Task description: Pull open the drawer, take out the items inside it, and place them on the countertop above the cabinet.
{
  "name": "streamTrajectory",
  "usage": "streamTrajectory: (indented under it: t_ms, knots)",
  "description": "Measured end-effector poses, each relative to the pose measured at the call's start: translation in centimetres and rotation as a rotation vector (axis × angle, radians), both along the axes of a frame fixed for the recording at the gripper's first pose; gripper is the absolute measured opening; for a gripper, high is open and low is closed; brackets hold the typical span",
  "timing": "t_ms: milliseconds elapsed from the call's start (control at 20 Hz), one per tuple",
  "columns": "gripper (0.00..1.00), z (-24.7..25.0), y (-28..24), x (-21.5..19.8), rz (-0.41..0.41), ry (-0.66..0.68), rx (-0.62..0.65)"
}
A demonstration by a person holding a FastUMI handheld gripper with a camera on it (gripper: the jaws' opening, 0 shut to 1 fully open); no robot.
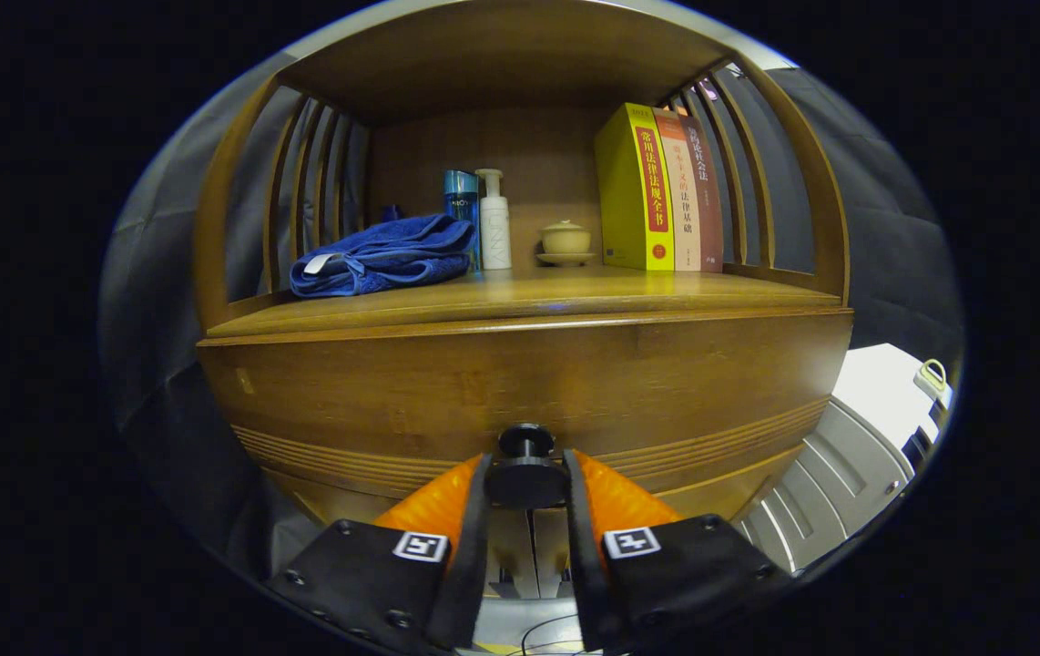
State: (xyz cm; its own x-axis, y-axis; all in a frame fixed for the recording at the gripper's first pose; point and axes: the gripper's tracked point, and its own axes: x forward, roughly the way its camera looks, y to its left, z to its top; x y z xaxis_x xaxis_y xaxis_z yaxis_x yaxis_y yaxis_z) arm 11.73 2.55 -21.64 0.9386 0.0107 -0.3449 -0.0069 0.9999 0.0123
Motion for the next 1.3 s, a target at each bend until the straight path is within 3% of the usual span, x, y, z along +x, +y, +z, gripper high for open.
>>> streamTrajectory:
  t_ms: [300,1300]
  knots:
    - [0.47,0.1,0.0,-1.6,0.000,0.020,0.013]
    - [0.47,0.8,-0.4,-12.7,0.025,0.087,0.036]
